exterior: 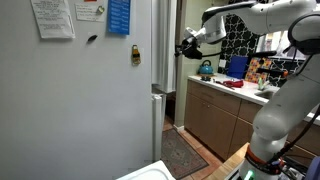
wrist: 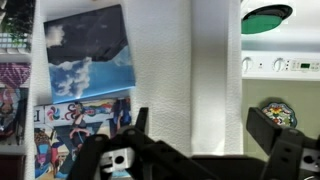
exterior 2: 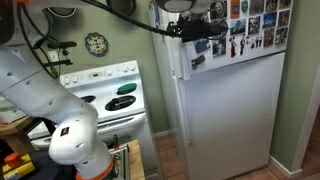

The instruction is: Close the fridge door

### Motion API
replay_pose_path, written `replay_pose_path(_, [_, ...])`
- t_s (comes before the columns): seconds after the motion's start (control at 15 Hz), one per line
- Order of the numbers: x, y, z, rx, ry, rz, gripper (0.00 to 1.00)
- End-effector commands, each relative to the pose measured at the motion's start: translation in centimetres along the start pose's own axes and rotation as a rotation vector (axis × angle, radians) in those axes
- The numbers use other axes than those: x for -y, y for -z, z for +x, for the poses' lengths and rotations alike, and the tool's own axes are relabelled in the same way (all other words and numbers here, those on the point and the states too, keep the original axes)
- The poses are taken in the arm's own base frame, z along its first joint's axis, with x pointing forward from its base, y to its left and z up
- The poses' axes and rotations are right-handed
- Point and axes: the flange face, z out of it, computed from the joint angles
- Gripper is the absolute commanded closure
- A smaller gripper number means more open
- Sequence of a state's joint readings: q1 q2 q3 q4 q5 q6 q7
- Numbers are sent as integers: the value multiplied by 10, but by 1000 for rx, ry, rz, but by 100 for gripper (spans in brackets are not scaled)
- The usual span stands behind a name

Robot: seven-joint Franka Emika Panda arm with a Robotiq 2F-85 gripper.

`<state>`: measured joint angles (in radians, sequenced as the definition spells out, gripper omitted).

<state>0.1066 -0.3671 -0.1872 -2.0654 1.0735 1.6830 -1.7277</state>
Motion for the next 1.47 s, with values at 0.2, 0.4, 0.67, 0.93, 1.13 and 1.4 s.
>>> replay_pose_path(0.2, [-11, -14, 1, -29, -1, 61, 0])
replay_pose_path(0.4, [-12, -22, 4, -51, -7, 80, 0])
replay_pose_path(0.67, [-13, -37, 9, -91, -19, 79, 0])
replay_pose_path(0.93, [-16, -58, 15, -140, -42, 88, 0])
replay_pose_path(1.13, [-18, -70, 17, -190, -47, 86, 27])
replay_pose_path(1.4, [-22, -73, 15, -213, -55, 77, 8])
